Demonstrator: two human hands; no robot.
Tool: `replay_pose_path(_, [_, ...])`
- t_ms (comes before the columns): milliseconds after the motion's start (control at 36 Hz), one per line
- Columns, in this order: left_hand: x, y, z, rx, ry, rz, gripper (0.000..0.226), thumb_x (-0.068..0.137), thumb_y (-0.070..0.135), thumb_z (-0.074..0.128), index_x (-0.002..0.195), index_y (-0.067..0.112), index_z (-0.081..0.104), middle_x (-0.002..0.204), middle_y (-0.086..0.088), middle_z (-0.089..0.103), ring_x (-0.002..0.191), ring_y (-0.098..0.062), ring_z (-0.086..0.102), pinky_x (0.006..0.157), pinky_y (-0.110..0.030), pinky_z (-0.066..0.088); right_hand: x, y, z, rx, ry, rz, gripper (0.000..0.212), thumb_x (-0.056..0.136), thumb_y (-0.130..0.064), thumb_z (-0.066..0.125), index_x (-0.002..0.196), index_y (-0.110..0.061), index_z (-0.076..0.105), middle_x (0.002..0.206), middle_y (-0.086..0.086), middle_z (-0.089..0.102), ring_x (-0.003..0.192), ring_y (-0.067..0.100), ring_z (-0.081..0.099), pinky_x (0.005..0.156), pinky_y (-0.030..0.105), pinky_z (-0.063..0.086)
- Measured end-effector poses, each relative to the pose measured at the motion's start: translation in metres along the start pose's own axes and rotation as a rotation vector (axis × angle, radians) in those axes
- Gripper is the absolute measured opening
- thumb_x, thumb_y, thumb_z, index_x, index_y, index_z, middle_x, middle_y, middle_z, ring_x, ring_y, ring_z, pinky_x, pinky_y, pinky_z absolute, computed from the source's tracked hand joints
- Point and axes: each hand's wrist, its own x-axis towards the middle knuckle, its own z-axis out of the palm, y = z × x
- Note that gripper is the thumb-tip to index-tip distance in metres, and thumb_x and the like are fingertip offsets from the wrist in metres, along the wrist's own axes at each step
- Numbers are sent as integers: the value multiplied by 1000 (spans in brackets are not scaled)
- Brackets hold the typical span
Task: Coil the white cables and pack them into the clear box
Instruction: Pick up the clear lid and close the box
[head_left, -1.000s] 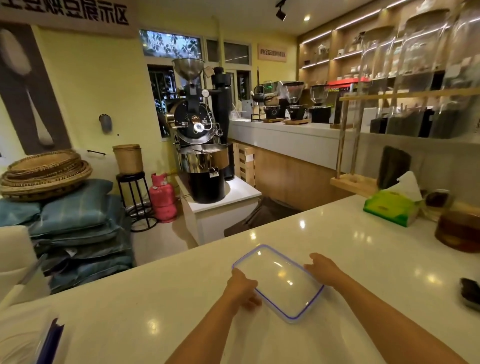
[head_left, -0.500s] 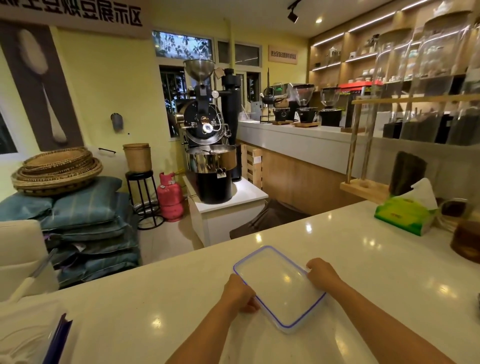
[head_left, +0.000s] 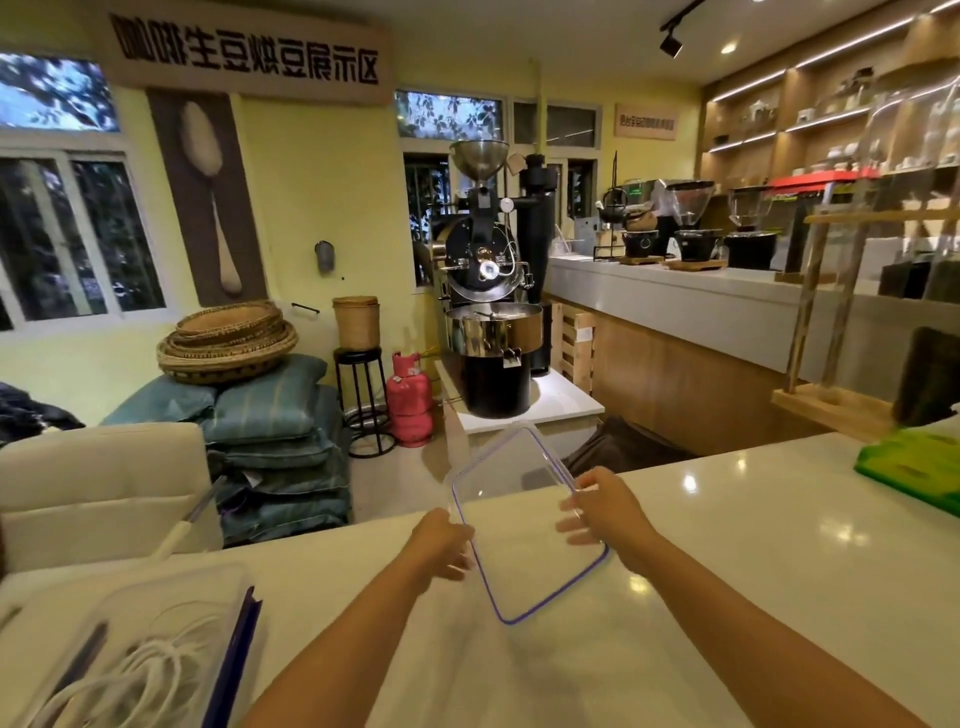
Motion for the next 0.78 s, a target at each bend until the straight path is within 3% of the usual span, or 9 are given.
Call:
replay_pose_path(83, [-4,5,-23,56,111,34,44,93,24,47,131,5,39,100,-9,53,88,-23,50,58,-26,39,-7,-19,30,-24,-11,-77,9,90,-5,45,85,-12,46,98,15,57,71,23,60,58,31,50])
replay_pose_path(194, [-23,22,-51,-56,144,123,26,93,33,46,106,11,48,90,-5,53,78,-17,52,59,-26,40,-22,-40,72,-119,20,-238,10,89,-6,45,85,-15,49,95,15,59,86,30,59,77,44,52])
replay_pose_path(306, [-49,37,-77,-160,138,169,43,90,46,47,115,11,50,100,-9,57,87,-21,59,65,-29,48,-43,-53,113,-175,26,-406,11,92,-10,47,100,-9,54,91,5,55,83,19,54,75,34,48])
replay_pose_path(389, [-61,42,-94,-190,154,180,44,89,48,49,109,9,53,99,-9,57,84,-22,61,68,-31,51,-57,-57,138,-215,3,-516,16,93,-11,49,106,-6,56,91,2,57,81,13,51,64,18,42])
replay_pose_path(444, [-67,39,-109,-198,204,183,46,88,47,52,108,6,53,99,-10,57,75,-19,62,67,-31,52,-67,-59,156,-227,-10,-561,16,93,-12,50,106,-7,58,90,1,57,79,11,52,58,12,39])
replay_pose_path(556, [-77,25,-139,-173,293,151,41,86,37,60,106,3,52,97,-17,61,65,-19,63,58,-29,55,-84,-62,186,-231,-76,-605,15,92,-15,49,96,-7,62,84,7,63,78,21,59,70,35,49])
replay_pose_path(667, [-86,8,-166,-122,364,131,21,84,15,63,97,1,54,73,-14,63,46,-13,63,43,-22,54,-98,-63,213,-274,-109,-666,18,92,-18,49,89,-8,64,75,4,59,73,22,57,65,37,46])
replay_pose_path(778, [-96,-6,-193,-89,441,93,14,83,6,61,71,3,53,77,-19,63,59,-21,63,55,-28,56,-114,-69,235,-290,-206,-705,23,92,-24,50,94,-10,67,78,4,62,72,17,54,67,32,43])
